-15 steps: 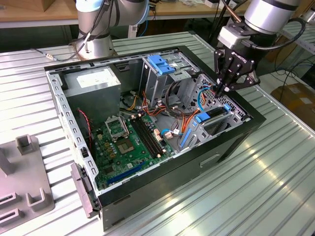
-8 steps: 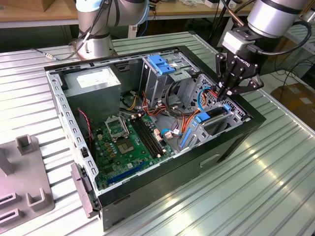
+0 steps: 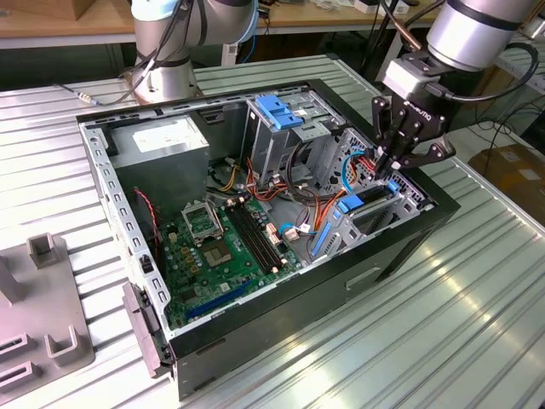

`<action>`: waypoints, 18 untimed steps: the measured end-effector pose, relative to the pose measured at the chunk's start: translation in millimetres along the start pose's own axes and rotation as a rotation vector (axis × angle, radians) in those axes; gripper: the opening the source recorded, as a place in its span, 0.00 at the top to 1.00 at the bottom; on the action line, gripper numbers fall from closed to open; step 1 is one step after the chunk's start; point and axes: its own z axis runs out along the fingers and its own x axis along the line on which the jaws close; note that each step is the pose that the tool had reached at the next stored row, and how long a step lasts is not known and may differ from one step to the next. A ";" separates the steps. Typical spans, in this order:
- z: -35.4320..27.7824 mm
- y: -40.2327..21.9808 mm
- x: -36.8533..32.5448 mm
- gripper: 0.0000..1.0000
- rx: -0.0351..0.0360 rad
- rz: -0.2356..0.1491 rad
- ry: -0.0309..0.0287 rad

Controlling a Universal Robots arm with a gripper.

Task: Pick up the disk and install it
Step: 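Insert the first disk wire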

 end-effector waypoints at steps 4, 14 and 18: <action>0.8 2.7 2.8 0.84 -0.0001 0.003 0.0000; 5.4 5.2 5.9 0.84 0.0001 -0.022 0.0002; 7.3 5.2 6.1 0.84 0.0001 -0.020 0.0002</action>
